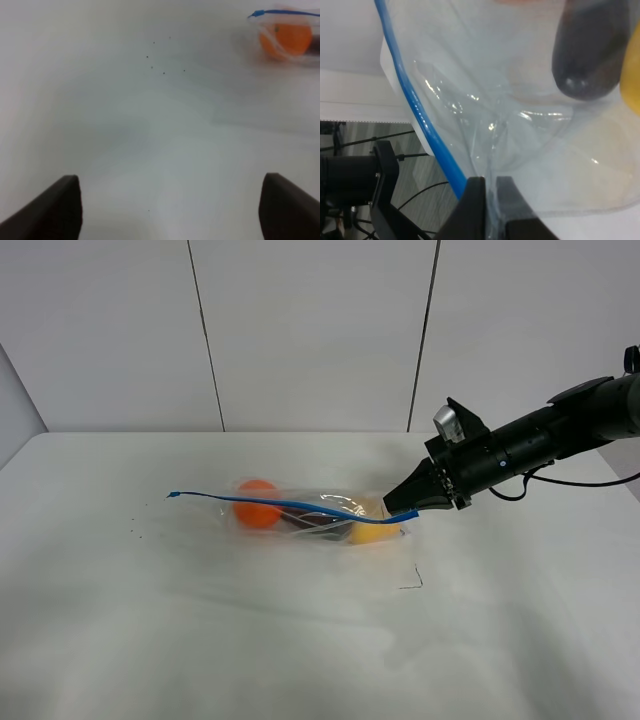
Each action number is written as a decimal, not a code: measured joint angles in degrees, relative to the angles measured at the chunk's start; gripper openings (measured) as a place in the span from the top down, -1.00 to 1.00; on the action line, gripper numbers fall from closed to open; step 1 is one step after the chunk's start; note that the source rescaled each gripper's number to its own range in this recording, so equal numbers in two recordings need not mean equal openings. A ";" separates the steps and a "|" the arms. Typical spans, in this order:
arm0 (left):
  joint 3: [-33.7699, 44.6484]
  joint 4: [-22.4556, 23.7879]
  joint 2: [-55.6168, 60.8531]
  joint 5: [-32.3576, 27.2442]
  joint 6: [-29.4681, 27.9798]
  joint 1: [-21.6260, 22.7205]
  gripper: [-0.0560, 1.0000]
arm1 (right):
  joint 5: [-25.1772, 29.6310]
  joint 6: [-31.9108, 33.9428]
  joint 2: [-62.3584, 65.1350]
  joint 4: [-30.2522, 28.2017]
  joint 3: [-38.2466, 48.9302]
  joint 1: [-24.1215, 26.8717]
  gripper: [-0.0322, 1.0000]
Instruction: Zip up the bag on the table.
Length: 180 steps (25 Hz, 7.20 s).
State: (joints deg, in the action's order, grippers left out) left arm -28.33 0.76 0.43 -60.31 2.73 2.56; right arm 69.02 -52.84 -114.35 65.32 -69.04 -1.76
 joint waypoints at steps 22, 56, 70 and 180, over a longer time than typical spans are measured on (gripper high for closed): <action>0.33 0.64 0.00 -0.25 0.57 0.00 -0.50 | 0.00 -0.21 0.00 0.06 0.00 0.00 0.94; 0.33 1.20 0.00 -0.31 0.45 0.00 -1.00 | -1.70 1.78 0.00 -0.72 0.00 0.00 -0.75; 0.33 1.08 0.00 -0.32 0.45 0.00 -1.00 | -2.88 7.23 0.00 -2.58 0.00 0.00 -1.00; 0.33 1.12 0.00 -0.36 0.45 0.00 -1.00 | -10.22 59.55 114.72 -69.71 40.88 0.00 -1.00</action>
State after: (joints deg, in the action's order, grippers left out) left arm -28.00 1.88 0.43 -60.67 3.18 2.56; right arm 58.80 6.71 0.37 -4.39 -28.16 -1.76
